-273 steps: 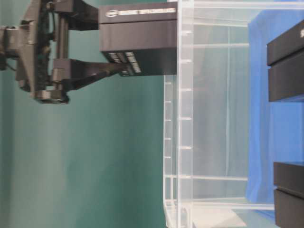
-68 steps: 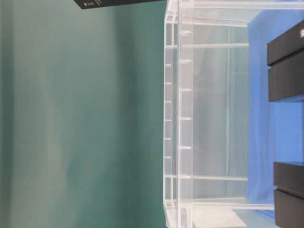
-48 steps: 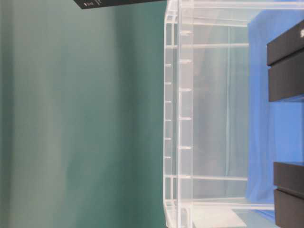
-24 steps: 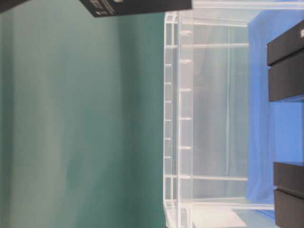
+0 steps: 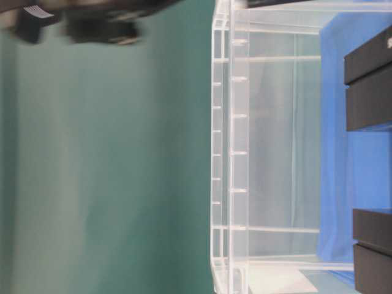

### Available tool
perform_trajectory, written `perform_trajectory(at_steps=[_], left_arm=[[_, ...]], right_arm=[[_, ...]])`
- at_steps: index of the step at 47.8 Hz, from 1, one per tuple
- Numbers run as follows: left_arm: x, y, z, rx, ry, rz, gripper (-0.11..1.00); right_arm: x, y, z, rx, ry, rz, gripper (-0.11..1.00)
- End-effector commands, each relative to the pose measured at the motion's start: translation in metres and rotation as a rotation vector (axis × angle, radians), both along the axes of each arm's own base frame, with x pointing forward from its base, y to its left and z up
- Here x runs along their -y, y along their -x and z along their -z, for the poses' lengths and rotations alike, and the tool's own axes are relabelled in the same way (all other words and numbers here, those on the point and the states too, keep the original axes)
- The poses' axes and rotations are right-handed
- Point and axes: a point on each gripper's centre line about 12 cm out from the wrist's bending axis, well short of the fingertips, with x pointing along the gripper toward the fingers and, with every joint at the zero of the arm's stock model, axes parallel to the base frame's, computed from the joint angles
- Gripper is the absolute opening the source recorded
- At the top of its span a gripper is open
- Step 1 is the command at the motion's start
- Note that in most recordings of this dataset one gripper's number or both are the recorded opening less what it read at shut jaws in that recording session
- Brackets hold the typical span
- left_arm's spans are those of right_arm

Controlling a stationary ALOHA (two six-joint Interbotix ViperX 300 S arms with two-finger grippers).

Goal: Take the box out of the case with the right arm.
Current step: 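Carry the box forward and lower it right of the other boxes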

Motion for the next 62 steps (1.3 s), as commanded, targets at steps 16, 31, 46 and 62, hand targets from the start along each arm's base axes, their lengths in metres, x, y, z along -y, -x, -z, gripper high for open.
perform_trajectory(at_steps=[16, 31, 46, 62], left_arm=[[0.000, -0.002, -0.009, 0.025, -0.001, -0.001, 0.00], [0.000, -0.001, -0.008, 0.023, -0.001, -0.001, 0.00], [-0.001, -0.001, -0.009, 0.025, -0.001, -0.003, 0.00], [-0.001, -0.001, -0.009, 0.025, -0.002, -0.001, 0.00]], right_arm=[[-0.001, 0.002, 0.052, 0.062, -0.030, -0.015, 0.64], [0.000, 0.005, 0.050, 0.043, -0.022, -0.007, 0.64], [-0.003, 0.000, 0.046, 0.078, -0.044, -0.003, 0.65], [-0.002, -0.001, 0.039, 0.072, -0.036, 0.002, 0.88]])
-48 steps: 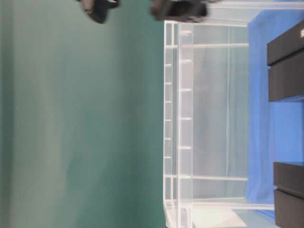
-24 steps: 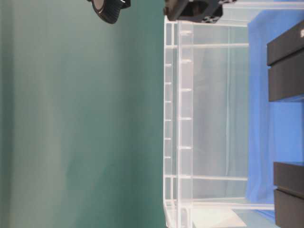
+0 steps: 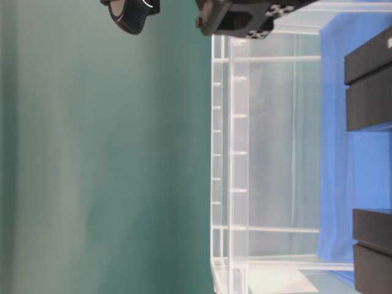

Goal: Take the box out of the case with the right arm.
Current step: 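Carry the box forward and lower it right of the other boxes, then open the right gripper and withdraw it to the right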

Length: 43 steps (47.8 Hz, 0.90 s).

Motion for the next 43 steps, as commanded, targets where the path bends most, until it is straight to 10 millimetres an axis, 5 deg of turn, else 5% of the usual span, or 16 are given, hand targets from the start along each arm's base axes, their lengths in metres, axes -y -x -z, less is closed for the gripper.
perform_trajectory(at_steps=[1, 20, 43], left_arm=[[0.000, -0.001, -0.009, 0.028, 0.000, -0.001, 0.00], [-0.001, -0.001, -0.009, 0.028, -0.001, -0.002, 0.00], [-0.001, -0.001, -0.009, 0.026, -0.001, -0.002, 0.00]], right_arm=[[-0.001, -0.002, -0.015, 0.038, -0.013, 0.002, 0.88], [-0.002, -0.004, -0.032, 0.076, -0.031, 0.005, 0.88], [0.009, 0.013, -0.146, 0.037, 0.017, 0.014, 0.88]])
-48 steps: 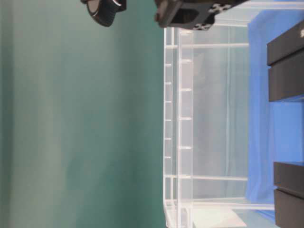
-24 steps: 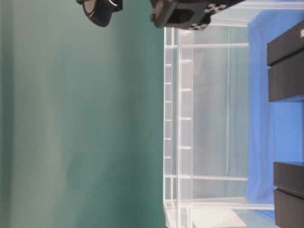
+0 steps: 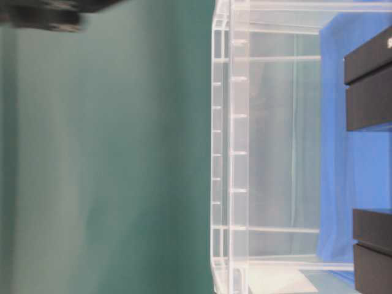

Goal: Take the box out of the case with the right arm.
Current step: 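Open the right gripper and withdraw it to the right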

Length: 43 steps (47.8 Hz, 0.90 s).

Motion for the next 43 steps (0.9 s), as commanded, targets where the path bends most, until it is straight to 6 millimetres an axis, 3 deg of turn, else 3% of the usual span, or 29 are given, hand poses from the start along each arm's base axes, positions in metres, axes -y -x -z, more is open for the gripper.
perform_trajectory(at_steps=[1, 8, 33, 43], left_arm=[[0.000, -0.001, -0.009, 0.028, 0.001, -0.002, 0.00], [0.000, -0.001, -0.009, 0.026, -0.001, -0.001, 0.00], [-0.001, -0.001, -0.009, 0.026, -0.001, -0.002, 0.00], [-0.001, -0.001, -0.009, 0.026, -0.001, -0.002, 0.00]], right_arm=[[0.003, 0.005, -0.034, 0.034, -0.006, 0.000, 0.88], [0.005, 0.006, -0.045, 0.033, -0.001, 0.002, 0.88], [0.006, 0.006, -0.043, 0.029, -0.003, 0.003, 0.87], [0.006, 0.025, -0.039, 0.017, -0.006, -0.001, 0.86]])
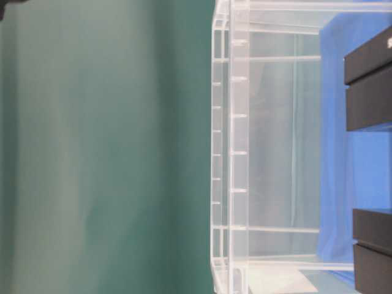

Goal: Take the box out of the case with the right arm.
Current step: 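Open the right gripper and withdraw it to the right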

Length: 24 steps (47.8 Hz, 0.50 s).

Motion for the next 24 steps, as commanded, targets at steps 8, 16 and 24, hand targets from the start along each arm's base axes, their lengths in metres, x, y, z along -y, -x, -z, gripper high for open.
perform_trajectory(at_steps=[8, 16, 24], left_arm=[[0.000, -0.002, -0.009, 0.029, -0.001, -0.002, 0.00], [0.000, -0.001, -0.009, 0.028, -0.001, -0.001, 0.00], [-0.001, -0.001, -0.008, 0.026, -0.002, -0.001, 0.00]], right_arm=[[0.006, 0.043, -0.008, 0.040, -0.023, 0.013, 0.86], [0.009, 0.076, -0.006, 0.048, -0.027, 0.026, 0.86], [0.011, 0.104, -0.004, 0.046, -0.038, 0.044, 0.86]])
